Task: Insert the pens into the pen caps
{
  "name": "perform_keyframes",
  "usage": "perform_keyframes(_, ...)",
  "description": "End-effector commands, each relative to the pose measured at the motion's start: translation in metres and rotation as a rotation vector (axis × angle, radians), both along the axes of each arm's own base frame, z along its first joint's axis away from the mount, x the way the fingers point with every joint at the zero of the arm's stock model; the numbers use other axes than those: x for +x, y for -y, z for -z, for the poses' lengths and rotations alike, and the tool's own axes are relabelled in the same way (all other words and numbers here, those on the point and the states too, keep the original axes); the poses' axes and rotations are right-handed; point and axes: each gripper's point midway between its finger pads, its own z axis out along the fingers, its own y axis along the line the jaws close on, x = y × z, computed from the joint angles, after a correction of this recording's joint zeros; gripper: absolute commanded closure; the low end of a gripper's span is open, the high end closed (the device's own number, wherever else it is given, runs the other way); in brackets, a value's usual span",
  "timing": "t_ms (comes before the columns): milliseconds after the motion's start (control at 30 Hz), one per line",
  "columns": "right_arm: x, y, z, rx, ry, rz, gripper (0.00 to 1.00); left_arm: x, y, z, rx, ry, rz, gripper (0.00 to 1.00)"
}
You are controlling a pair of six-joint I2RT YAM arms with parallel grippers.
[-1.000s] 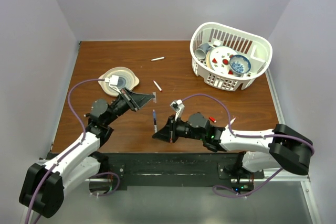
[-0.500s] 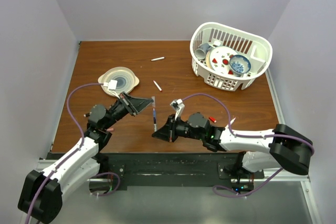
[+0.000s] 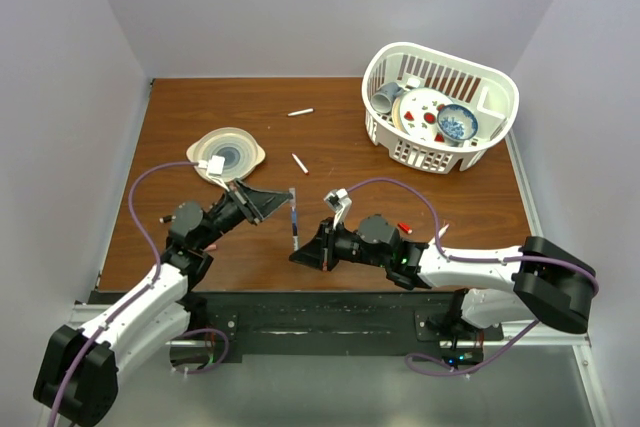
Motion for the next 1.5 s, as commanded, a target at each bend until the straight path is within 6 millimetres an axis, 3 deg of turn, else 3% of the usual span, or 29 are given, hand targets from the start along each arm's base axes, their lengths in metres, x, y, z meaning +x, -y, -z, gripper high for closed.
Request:
perform_keyframes(0,0.012,-0.009,-0.036,0.082,0.06,0.042,1.0,-0.006,-0.001,-0.001,-0.004,0.048,0.003,1.0)
perform_keyframes(433,0.029,-0.014,-0.057,0.073,0.11,0.105,1.0,-0.027,-0.001,0.007,-0.033,0.064,0.056,1.0)
perform_keyframes(733,0.03,-0.009,-0.072,0.047,0.175,0.1,1.0,-0.033,0.002,0.007,-0.019,0.076,0.092,1.0)
perform_keyframes(767,0.029,-0.009,-0.072,0.042,0.192,0.088,1.0,-0.033,0.002,0.005,-0.021,0.079,0.094,0.86)
perform_keyframes(867,0.024,-0.007,-0.075,0.043,0.211,0.066,1.0,-0.033,0.0,-0.005,-0.028,0.091,0.08,0.59)
perform_keyframes(967,0.023,-0.004,-0.076,0.048,0.213,0.065,1.0,-0.03,-0.001,-0.015,-0.017,0.109,0.063,0.45)
perform_keyframes(1267,0.016,0.0,-0.072,0.048,0.202,0.038,1.0,-0.02,0.0,-0.043,0.053,0.175,0.044,0.23)
perform_keyframes(1467,0.014,-0.001,-0.075,0.051,0.204,0.03,1.0,-0.011,0.007,-0.06,0.089,0.208,0.063,0.17)
